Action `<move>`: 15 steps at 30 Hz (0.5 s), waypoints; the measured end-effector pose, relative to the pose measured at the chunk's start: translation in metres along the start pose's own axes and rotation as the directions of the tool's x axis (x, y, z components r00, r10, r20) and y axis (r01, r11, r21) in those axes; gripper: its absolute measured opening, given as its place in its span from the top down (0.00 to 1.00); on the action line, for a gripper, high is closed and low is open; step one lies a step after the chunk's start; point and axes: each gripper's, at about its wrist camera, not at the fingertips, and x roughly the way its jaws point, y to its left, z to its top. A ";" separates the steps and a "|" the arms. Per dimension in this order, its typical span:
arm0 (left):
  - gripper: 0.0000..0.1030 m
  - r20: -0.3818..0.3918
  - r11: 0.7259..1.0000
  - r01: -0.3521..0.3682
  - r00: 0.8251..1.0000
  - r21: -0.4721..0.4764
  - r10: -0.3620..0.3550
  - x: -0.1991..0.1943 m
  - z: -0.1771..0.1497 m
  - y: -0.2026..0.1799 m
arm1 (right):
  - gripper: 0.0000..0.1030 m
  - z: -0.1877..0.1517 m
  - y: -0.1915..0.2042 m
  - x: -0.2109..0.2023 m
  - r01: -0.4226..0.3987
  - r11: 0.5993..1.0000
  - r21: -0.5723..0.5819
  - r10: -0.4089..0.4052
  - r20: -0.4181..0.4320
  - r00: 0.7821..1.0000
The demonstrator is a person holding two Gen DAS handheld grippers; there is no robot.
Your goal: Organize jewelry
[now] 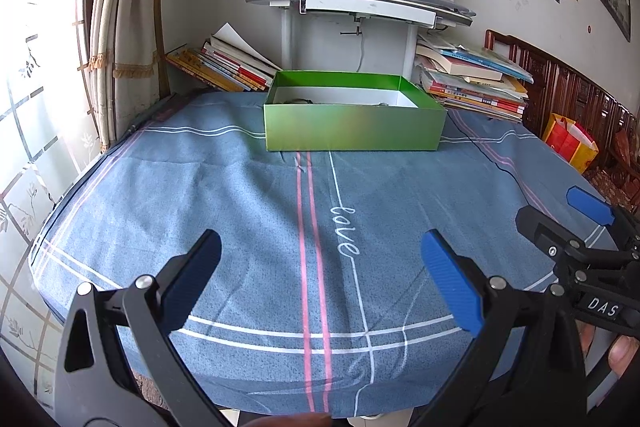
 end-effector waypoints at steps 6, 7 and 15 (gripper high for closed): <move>0.04 -0.002 1.000 0.002 1.000 0.002 -0.002 0.001 0.001 0.001 | 0.03 0.000 0.001 -0.001 0.002 1.000 0.000 -0.002 0.002 1.000; 0.04 0.000 1.000 0.001 1.000 0.001 -0.001 0.000 0.001 0.001 | 0.03 0.000 0.001 -0.001 0.002 1.000 0.001 -0.002 0.002 1.000; 0.04 -0.001 1.000 0.004 1.000 0.005 -0.004 0.001 0.001 0.000 | 0.03 0.000 0.001 -0.001 0.002 1.000 0.000 -0.002 0.001 1.000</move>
